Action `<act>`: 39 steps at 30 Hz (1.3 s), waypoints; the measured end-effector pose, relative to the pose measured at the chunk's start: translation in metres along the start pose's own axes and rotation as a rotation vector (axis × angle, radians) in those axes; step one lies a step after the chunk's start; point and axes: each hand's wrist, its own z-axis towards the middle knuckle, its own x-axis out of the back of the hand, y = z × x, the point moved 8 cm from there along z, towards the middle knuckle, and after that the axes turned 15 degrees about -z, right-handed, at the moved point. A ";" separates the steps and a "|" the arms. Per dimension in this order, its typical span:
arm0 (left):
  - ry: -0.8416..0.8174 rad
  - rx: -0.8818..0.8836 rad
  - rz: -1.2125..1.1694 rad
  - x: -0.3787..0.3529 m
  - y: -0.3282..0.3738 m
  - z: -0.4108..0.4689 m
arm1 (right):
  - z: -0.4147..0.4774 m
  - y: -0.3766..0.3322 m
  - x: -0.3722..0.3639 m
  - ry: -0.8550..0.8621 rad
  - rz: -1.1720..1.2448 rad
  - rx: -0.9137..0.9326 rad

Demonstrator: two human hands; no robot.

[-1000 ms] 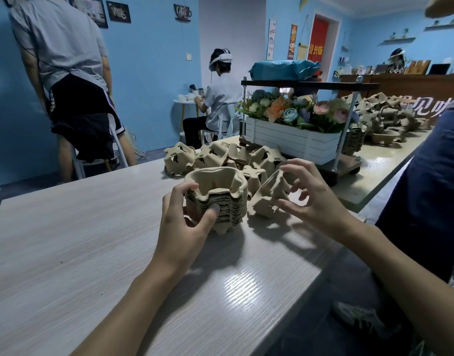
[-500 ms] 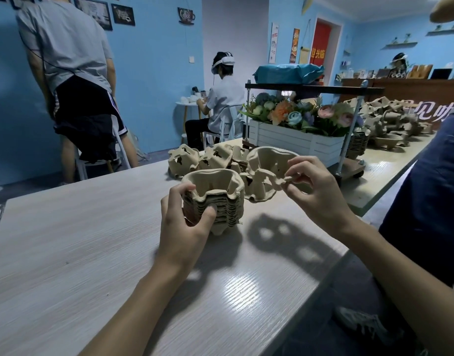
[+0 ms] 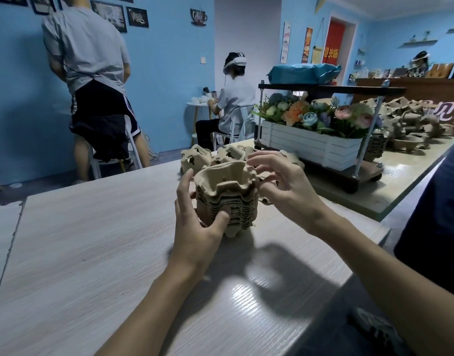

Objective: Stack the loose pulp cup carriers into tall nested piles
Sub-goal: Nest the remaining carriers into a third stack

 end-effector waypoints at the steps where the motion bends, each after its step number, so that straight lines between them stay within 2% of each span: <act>1: -0.004 -0.001 -0.002 0.000 -0.001 0.000 | -0.001 0.003 0.000 0.010 0.016 -0.031; 6: -0.005 0.015 0.005 -0.001 0.000 -0.002 | -0.008 0.023 -0.015 -0.066 0.004 -0.076; 9: 0.058 0.012 -0.026 0.006 -0.003 -0.001 | -0.004 0.044 -0.016 0.005 0.070 -0.135; 11: 0.098 0.004 -0.023 0.010 -0.005 0.001 | 0.004 0.070 -0.012 0.111 -0.159 -0.196; 14: 0.126 0.005 0.001 0.013 -0.008 0.001 | 0.017 0.102 -0.015 0.149 -0.509 -0.300; 22: 0.117 -0.004 0.000 0.012 -0.007 0.002 | 0.029 0.138 -0.031 -0.027 -0.739 -0.426; 26: 0.123 -0.005 -0.010 0.012 -0.007 0.001 | 0.026 0.134 -0.033 -0.036 -0.722 -0.353; 33: 0.131 -0.022 0.005 0.013 -0.004 0.001 | 0.018 0.113 -0.015 0.189 -0.363 -0.270; 39: 0.134 -0.026 0.001 0.014 -0.005 0.001 | 0.012 0.096 -0.002 0.295 -0.246 -0.241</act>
